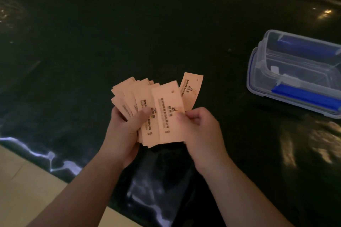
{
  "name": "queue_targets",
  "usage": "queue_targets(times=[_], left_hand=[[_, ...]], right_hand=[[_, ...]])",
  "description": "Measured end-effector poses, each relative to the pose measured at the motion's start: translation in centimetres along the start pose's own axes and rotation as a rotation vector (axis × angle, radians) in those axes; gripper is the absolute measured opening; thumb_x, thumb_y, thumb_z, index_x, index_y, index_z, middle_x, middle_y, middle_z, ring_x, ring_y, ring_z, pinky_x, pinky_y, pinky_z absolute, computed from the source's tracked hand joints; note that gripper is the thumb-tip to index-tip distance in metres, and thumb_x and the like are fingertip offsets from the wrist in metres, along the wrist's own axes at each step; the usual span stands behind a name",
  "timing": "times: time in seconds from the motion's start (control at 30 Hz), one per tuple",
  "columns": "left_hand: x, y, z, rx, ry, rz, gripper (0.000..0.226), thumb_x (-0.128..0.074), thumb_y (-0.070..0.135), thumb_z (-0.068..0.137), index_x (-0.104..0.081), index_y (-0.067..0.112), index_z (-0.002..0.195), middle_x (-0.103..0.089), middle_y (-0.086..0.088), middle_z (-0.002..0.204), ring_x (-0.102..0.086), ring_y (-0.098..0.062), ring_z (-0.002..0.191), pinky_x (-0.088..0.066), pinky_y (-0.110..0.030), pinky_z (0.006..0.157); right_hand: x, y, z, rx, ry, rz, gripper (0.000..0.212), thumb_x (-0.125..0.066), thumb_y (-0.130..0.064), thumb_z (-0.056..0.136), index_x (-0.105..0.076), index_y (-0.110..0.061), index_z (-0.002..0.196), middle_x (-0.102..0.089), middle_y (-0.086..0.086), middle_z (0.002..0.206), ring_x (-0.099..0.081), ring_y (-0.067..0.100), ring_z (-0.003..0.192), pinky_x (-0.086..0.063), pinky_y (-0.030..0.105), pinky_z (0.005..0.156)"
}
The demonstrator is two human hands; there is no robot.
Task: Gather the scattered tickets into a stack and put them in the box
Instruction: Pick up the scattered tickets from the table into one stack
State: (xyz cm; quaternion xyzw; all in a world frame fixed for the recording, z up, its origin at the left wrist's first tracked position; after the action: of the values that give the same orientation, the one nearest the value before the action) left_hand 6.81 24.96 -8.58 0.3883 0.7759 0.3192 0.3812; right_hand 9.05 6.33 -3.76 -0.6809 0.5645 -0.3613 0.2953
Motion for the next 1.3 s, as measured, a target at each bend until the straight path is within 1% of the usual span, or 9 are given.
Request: queue_targets(times=[0.1, 0.2, 0.3, 0.4, 0.57, 0.7, 0.8, 0.97, 1.3], left_hand=[[-0.8, 0.1, 0.1, 0.007, -0.049, 0.027, 0.065, -0.079, 0.015, 0.070, -0.053, 0.024, 0.129, -0.081, -0.008, 0.111, -0.078, -0.029, 0.103, -0.066, -0.047, 0.074], [-0.5, 0.4, 0.5, 0.021, -0.072, 0.128, 0.086, -0.094, 0.012, 0.068, -0.048, 0.028, 0.139, -0.075, -0.014, 0.126, -0.075, -0.033, 0.112, -0.062, -0.058, 0.089], [-0.4, 0.6, 0.8, 0.017, -0.063, 0.176, 0.090, -0.093, 0.014, 0.068, -0.045, 0.030, 0.142, -0.072, -0.016, 0.130, -0.074, -0.034, 0.112, -0.058, -0.063, 0.093], [-0.6, 0.7, 0.7, -0.019, -0.043, 0.206, 0.091, -0.087, 0.018, 0.062, -0.044, 0.030, 0.141, -0.073, -0.011, 0.127, -0.076, -0.031, 0.110, -0.057, -0.064, 0.094], [0.0, 1.0, 1.1, -0.002, -0.006, 0.201, 0.097, -0.096, 0.023, 0.061, -0.045, 0.027, 0.143, -0.073, -0.015, 0.127, -0.074, -0.035, 0.113, -0.058, -0.064, 0.091], [-0.3, 1.8, 1.9, 0.007, -0.034, 0.172, 0.100, -0.099, 0.031, 0.059, -0.048, 0.025, 0.145, -0.069, -0.022, 0.134, -0.072, -0.040, 0.116, -0.057, -0.068, 0.091], [-1.6, 2.0, 2.1, 0.007, -0.040, 0.165, 0.092, -0.092, 0.026, 0.062, -0.046, 0.031, 0.142, -0.074, -0.012, 0.126, -0.076, -0.032, 0.109, -0.059, -0.064, 0.089], [-6.8, 1.0, 1.7, 0.042, -0.113, 0.200, 0.084, -0.081, 0.017, 0.066, -0.044, 0.031, 0.141, -0.075, -0.008, 0.124, -0.078, -0.026, 0.105, -0.061, -0.057, 0.088], [-19.7, -5.1, -1.1, 0.130, -0.329, 0.288, 0.090, -0.085, 0.014, 0.067, -0.042, 0.037, 0.142, -0.074, -0.011, 0.128, -0.076, -0.033, 0.110, -0.058, -0.064, 0.092]], right_hand=[[-1.7, -0.2, 0.1, 0.085, -0.021, -0.203, 0.013, -0.065, -0.042, 0.092, -0.057, -0.033, 0.090, -0.064, -0.012, 0.088, -0.064, -0.008, 0.067, -0.049, 0.008, 0.048], [-2.0, 0.0, 0.6, 0.068, -0.083, -0.301, 0.016, -0.063, -0.046, 0.092, -0.059, -0.031, 0.087, -0.063, -0.011, 0.089, -0.062, -0.004, 0.073, -0.047, 0.014, 0.053], [-0.7, 0.3, 3.7, 0.022, 0.153, -0.255, 0.016, -0.057, -0.050, 0.094, -0.060, -0.035, 0.092, -0.063, -0.008, 0.107, -0.060, 0.005, 0.089, -0.044, 0.019, 0.067], [-0.6, -0.4, 7.0, -0.010, 0.467, -0.544, 0.062, -0.063, -0.061, 0.085, -0.055, -0.018, 0.130, -0.048, 0.007, 0.135, -0.048, 0.024, 0.120, -0.046, 0.036, 0.088], [-2.3, -2.5, 10.0, -0.107, 0.474, -0.743, 0.087, -0.080, -0.053, 0.073, -0.043, -0.010, 0.139, -0.043, 0.014, 0.140, -0.043, 0.033, 0.125, -0.040, 0.047, 0.100], [-1.0, -2.3, 10.7, -0.088, 0.420, -0.459, 0.052, -0.077, -0.027, 0.085, -0.048, -0.020, 0.128, -0.058, 0.008, 0.130, -0.057, 0.026, 0.115, -0.053, 0.039, 0.085], [1.7, -1.3, 9.2, -0.037, 0.385, -0.207, 0.028, -0.067, -0.020, 0.093, -0.055, -0.025, 0.118, -0.062, 0.001, 0.121, -0.060, 0.015, 0.101, -0.045, 0.027, 0.069], [8.4, -0.2, 4.0, -0.020, 0.398, 0.143, 0.022, -0.066, -0.024, 0.093, -0.059, -0.035, 0.111, -0.064, -0.009, 0.114, -0.063, 0.009, 0.100, -0.056, 0.037, 0.085], [20.8, 2.0, -3.7, 0.072, 0.315, 0.202, 0.002, -0.069, -0.027, 0.089, -0.069, -0.027, 0.091, -0.076, -0.015, 0.091, -0.074, 0.007, 0.088, -0.060, 0.037, 0.078]])
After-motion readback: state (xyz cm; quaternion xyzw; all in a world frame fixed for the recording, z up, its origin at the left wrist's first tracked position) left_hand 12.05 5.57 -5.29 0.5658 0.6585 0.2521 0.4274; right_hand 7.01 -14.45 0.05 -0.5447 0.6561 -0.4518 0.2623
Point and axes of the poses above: each hand's wrist, its own z-axis towards the middle knuckle, its own x-axis out of the back of the hand, y = z × x, the point moved 4 cm from there along z, towards the middle knuckle
